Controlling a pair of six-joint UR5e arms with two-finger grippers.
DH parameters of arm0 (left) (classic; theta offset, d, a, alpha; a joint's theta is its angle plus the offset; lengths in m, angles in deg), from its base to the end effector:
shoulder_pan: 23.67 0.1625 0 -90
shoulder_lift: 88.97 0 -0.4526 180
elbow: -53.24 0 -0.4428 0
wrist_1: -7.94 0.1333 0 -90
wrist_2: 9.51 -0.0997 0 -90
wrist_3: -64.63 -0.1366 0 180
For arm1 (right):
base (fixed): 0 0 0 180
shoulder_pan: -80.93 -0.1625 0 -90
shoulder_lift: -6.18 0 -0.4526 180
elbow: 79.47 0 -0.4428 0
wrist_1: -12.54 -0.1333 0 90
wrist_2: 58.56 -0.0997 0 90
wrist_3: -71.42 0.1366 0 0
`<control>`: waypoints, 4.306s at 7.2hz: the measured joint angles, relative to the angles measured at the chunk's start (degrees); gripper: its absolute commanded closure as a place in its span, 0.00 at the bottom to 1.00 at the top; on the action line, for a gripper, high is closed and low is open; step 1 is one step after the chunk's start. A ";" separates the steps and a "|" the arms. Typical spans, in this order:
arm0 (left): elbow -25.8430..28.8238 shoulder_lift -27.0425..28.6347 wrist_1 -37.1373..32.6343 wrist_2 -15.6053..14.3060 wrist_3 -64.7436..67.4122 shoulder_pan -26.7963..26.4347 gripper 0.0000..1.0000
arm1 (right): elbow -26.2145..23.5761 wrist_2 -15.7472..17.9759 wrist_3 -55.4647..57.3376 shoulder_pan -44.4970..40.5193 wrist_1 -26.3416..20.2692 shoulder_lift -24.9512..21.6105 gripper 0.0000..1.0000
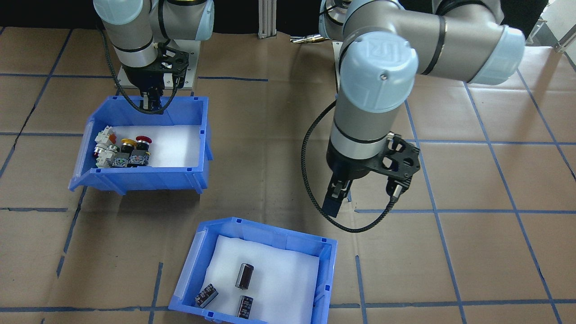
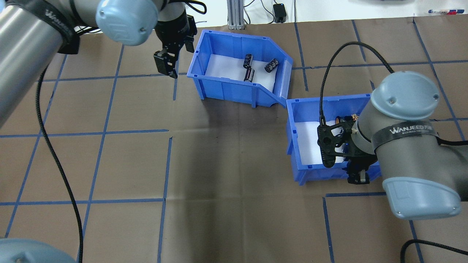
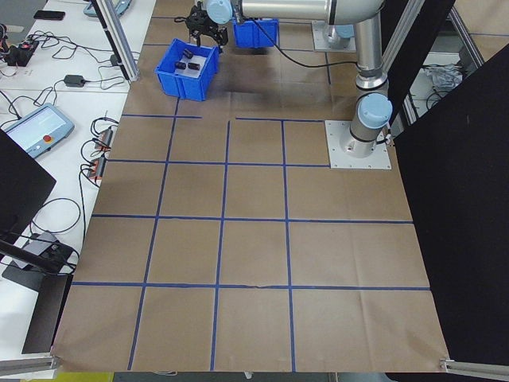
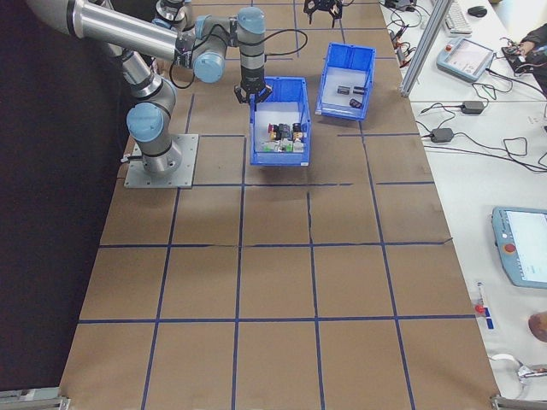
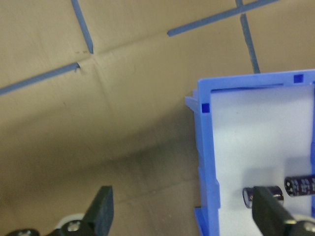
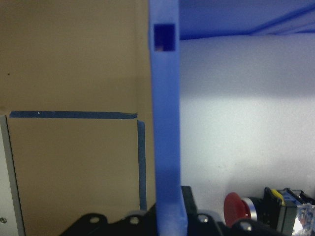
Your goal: Place battery box in front
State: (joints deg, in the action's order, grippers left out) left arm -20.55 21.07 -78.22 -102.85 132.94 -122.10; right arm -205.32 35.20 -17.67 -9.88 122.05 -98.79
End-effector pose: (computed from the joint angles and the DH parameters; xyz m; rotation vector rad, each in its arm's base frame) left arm -0.2261 -0.6707 0.4218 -1.5449 2.6824 -0.0562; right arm 0.1299 -0.3914 0.3033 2.1978 -2.1999 -0.0978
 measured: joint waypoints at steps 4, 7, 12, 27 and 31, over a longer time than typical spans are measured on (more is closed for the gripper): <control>-0.20 -8.41 -10.73 0.21 -45.07 8.10 0.00 | -1.00 0.13 15.52 -14.87 5.97 4.16 0.95; -4.07 -14.28 -12.33 6.94 -72.61 7.92 0.00 | -0.89 0.38 25.73 -25.45 13.85 9.33 0.95; -12.93 -21.07 -8.69 8.24 -76.96 8.14 0.00 | -0.64 -0.05 29.61 -29.71 18.79 13.06 0.80; -12.12 -20.47 -7.62 4.42 -76.54 8.36 0.00 | 26.58 -2.59 51.56 -1.19 -5.11 10.89 0.00; -12.59 -20.52 -7.51 3.82 -77.47 8.29 0.00 | 32.51 -2.42 78.10 1.94 -10.20 14.72 0.00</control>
State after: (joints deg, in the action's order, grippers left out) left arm -33.13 0.56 -85.73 -99.03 55.47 -113.81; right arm -172.80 32.78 60.43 -7.94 111.84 -84.07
